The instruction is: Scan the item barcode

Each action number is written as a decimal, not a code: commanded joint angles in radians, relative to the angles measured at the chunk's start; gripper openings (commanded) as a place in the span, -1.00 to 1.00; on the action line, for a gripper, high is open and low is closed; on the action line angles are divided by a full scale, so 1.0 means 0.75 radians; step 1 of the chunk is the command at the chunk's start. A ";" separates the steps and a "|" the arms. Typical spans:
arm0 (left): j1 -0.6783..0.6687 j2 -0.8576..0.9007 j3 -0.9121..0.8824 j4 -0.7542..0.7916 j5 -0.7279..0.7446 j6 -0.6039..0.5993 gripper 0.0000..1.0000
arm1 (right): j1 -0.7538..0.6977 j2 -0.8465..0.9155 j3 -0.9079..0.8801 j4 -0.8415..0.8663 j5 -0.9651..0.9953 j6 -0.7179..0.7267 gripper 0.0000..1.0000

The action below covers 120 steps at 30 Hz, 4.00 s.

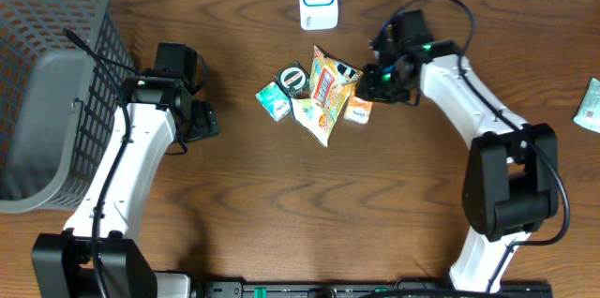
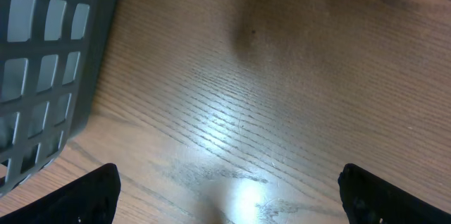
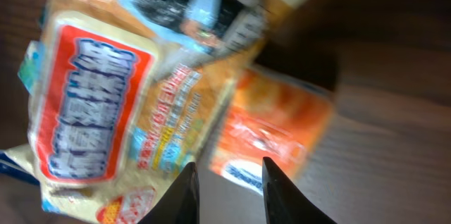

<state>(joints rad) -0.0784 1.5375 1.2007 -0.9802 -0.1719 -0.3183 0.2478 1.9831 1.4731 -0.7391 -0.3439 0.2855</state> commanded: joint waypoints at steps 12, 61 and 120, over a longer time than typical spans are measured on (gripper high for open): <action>0.005 -0.001 -0.006 -0.004 -0.027 -0.017 0.96 | 0.223 0.001 -0.037 0.034 0.575 0.246 -0.85; 0.005 0.000 -0.006 -0.004 -0.027 -0.017 0.96 | 0.168 0.143 -0.106 -0.183 0.963 -0.052 -0.98; 0.005 -0.001 -0.006 -0.004 -0.027 -0.017 0.96 | -0.294 -0.054 -0.221 -0.242 0.102 -0.302 -0.07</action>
<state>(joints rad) -0.0784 1.5375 1.2011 -0.9802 -0.1719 -0.3180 0.0101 1.9423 1.3556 -0.9600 -0.3222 0.0334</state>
